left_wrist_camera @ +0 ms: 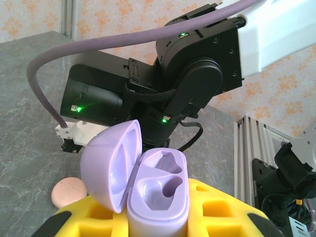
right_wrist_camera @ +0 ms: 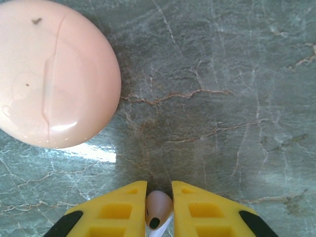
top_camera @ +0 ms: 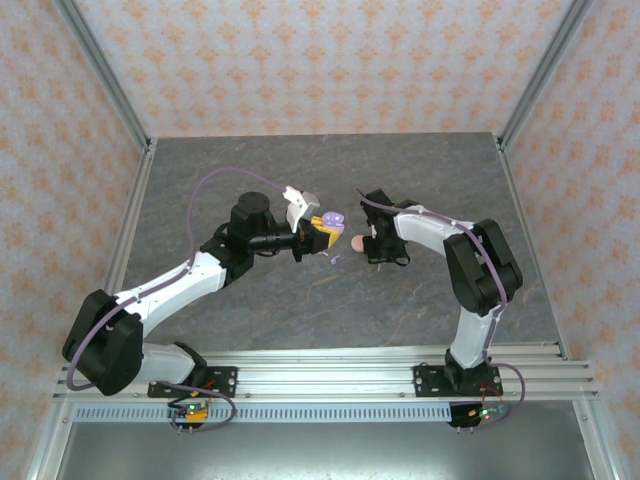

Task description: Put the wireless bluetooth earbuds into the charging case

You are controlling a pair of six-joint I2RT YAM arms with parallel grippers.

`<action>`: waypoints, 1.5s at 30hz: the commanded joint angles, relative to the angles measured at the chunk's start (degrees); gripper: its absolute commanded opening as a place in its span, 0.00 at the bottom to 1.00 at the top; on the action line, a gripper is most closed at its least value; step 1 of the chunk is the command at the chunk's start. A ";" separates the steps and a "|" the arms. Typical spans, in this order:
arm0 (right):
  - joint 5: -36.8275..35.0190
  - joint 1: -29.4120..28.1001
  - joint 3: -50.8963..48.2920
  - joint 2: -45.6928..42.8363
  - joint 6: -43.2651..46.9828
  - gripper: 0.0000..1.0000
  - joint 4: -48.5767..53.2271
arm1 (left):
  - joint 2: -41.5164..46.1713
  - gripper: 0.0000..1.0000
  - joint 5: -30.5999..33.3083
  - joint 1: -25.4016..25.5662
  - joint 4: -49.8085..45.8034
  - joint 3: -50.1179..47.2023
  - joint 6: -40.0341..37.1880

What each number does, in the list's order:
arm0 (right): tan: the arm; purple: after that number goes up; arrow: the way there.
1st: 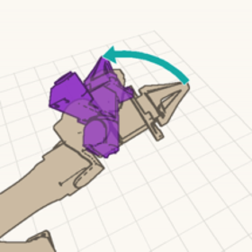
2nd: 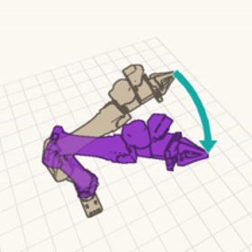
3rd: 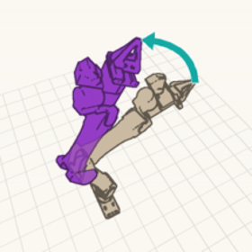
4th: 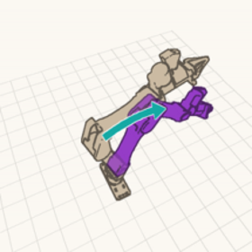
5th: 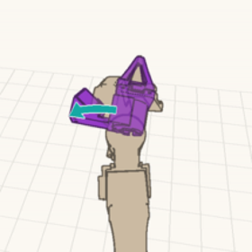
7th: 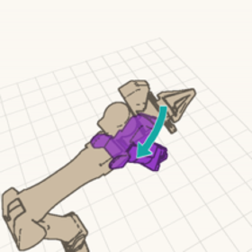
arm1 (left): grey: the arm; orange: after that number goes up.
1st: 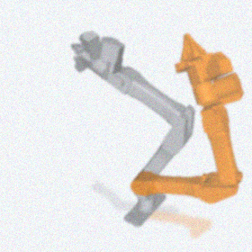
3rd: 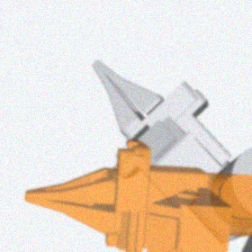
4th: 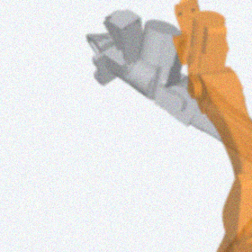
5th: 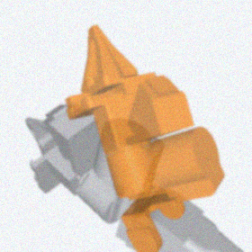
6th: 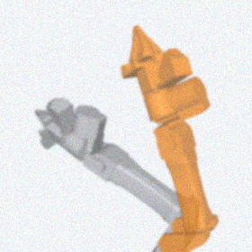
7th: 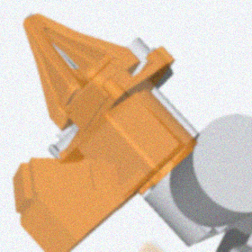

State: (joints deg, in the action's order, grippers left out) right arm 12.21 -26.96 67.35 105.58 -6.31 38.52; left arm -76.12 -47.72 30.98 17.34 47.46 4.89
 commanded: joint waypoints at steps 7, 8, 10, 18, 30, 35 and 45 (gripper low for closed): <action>4.51 -0.17 -2.87 -7.60 1.83 0.17 -4.03 | -3.41 0.01 6.86 -0.14 7.42 -3.01 7.40; 5.09 -0.19 -3.14 -8.61 1.90 0.17 -4.48 | -4.24 0.01 7.12 -0.14 8.91 -3.39 8.70; 6.07 -0.15 -3.43 -10.53 1.93 0.17 -5.14 | -5.97 0.01 7.03 -0.19 11.38 -3.84 10.64; 9.40 -0.21 -3.57 -18.96 1.78 0.16 -7.32 | -10.09 0.01 6.37 -0.04 13.76 -4.06 12.37; 11.35 -0.21 0.29 -28.12 4.68 0.16 -8.35 | -13.55 0.01 0.62 0.73 15.61 -3.00 12.66; 11.66 -0.30 1.10 -30.50 5.16 0.16 -10.59 | -14.81 0.01 -2.67 1.37 18.49 -1.92 13.92; 8.58 -5.11 2.77 -32.54 6.18 0.16 -13.80 | -17.31 0.01 -4.94 1.87 27.63 -0.53 20.89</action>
State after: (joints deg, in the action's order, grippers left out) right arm 22.35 -31.59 68.38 74.37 -1.17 27.05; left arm -92.97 -51.18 32.27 38.72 44.66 22.74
